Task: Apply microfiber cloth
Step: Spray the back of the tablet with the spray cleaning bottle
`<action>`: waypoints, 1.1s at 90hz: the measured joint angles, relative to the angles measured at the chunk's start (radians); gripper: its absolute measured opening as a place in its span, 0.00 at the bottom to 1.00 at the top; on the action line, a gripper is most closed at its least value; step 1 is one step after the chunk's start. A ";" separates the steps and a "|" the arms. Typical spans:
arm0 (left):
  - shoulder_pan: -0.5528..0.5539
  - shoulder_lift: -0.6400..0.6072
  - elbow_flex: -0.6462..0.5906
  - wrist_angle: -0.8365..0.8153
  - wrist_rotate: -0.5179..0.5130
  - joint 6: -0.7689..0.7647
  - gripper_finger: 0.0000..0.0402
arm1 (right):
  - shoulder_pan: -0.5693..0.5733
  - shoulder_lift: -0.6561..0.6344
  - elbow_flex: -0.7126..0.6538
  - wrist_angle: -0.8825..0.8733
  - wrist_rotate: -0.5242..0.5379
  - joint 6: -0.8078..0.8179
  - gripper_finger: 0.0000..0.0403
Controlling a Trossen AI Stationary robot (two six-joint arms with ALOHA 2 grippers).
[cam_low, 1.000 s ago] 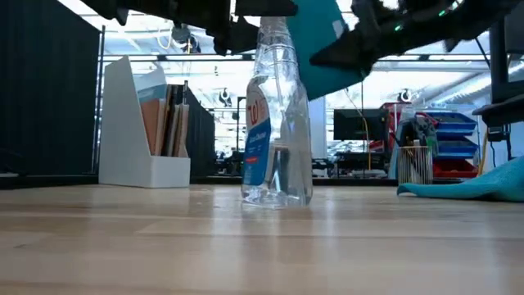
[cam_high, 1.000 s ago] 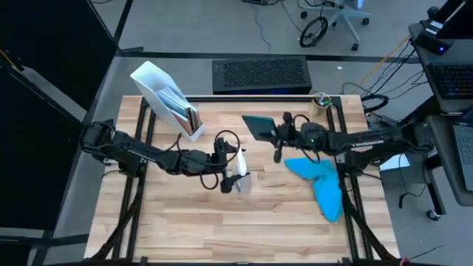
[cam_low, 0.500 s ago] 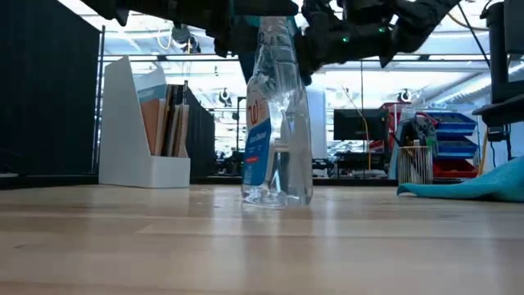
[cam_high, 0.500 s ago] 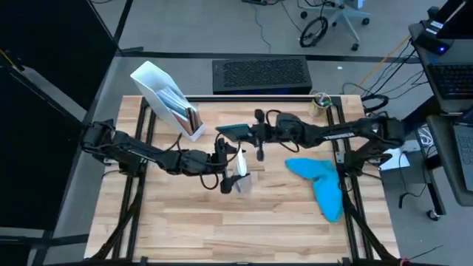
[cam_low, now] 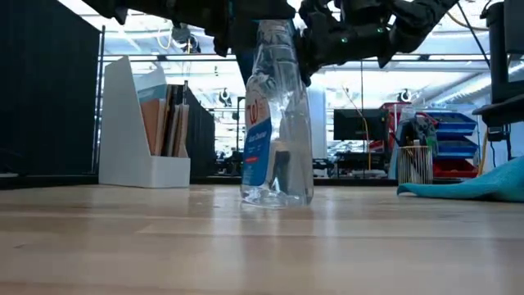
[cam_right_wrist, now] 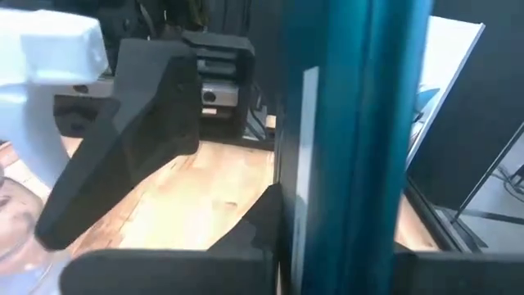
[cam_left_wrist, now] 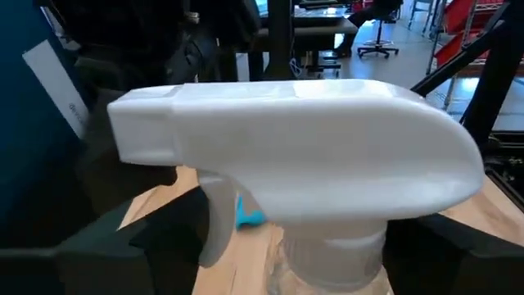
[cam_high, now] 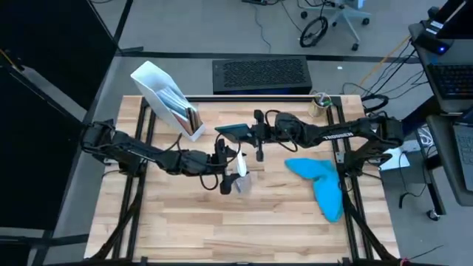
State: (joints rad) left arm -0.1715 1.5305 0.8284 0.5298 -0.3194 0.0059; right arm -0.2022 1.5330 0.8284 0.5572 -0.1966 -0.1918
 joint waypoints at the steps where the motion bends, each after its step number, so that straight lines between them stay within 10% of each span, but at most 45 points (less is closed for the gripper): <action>1: 0.000 0.000 0.000 -0.001 -0.005 0.000 0.73 | 0.001 0.000 0.000 -0.001 0.000 0.000 0.04; 99: -0.034 -0.126 -0.004 -0.255 -0.086 0.053 0.88 | 0.139 -0.296 0.001 -1.090 0.304 0.297 0.02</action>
State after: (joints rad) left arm -0.2050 1.4040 0.8246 0.2752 -0.4057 0.0591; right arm -0.0636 1.2369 0.8291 -0.5330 0.1073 0.1051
